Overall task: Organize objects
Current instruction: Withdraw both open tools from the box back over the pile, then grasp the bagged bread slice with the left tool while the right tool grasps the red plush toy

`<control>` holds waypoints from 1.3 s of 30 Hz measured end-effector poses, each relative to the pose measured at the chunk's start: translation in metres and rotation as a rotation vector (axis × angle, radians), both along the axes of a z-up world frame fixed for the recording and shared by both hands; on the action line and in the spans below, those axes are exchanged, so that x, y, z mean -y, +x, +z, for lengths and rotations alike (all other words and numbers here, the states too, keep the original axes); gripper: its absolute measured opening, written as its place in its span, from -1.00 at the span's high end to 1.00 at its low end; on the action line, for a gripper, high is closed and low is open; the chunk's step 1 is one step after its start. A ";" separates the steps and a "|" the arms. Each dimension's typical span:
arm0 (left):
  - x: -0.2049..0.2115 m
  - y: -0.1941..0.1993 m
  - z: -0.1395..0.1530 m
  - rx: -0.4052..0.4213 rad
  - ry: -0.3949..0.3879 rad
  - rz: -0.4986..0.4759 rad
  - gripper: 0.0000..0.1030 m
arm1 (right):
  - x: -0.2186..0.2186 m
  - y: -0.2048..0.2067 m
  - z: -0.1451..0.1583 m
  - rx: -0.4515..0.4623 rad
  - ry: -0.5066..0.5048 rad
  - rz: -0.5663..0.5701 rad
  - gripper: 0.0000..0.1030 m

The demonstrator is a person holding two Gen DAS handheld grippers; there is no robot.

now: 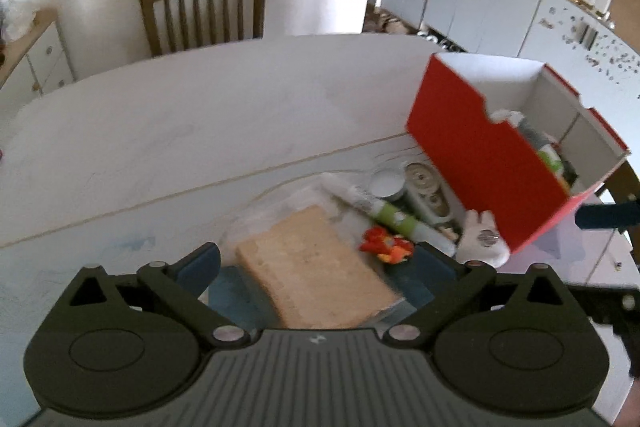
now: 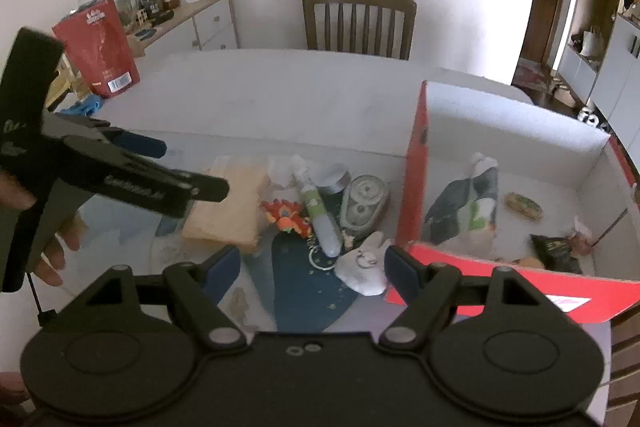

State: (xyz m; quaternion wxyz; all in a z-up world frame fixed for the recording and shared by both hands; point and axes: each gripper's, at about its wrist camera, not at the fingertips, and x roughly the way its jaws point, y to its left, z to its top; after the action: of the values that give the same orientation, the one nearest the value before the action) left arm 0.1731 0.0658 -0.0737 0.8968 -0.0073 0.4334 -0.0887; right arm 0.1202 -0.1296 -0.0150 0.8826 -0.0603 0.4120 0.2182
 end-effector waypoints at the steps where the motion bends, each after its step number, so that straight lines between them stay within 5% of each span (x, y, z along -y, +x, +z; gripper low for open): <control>1: -0.002 0.004 -0.003 -0.018 -0.008 0.008 -0.99 | -0.003 0.000 -0.003 -0.003 -0.004 0.000 -0.53; 9: -0.015 0.040 -0.030 -0.174 -0.091 0.130 -0.99 | -0.025 0.001 -0.017 -0.024 -0.042 0.027 -0.53; 19: 0.001 0.064 -0.045 -0.182 -0.013 0.178 -0.99 | -0.037 0.013 -0.031 -0.047 -0.073 0.051 -0.53; 26: -0.004 0.068 -0.064 -0.228 -0.034 0.228 -0.99 | -0.043 0.026 -0.038 -0.050 -0.079 0.062 -0.51; 39: -0.032 0.049 -0.068 -0.149 -0.008 0.190 -0.96 | -0.064 0.050 -0.060 -0.061 -0.123 0.109 -0.19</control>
State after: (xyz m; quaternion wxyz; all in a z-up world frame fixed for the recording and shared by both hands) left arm 0.2217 0.0978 -0.1419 0.8665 -0.0587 0.4957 -0.0043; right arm 0.1706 -0.0657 -0.0752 0.8512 -0.1298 0.4473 0.2418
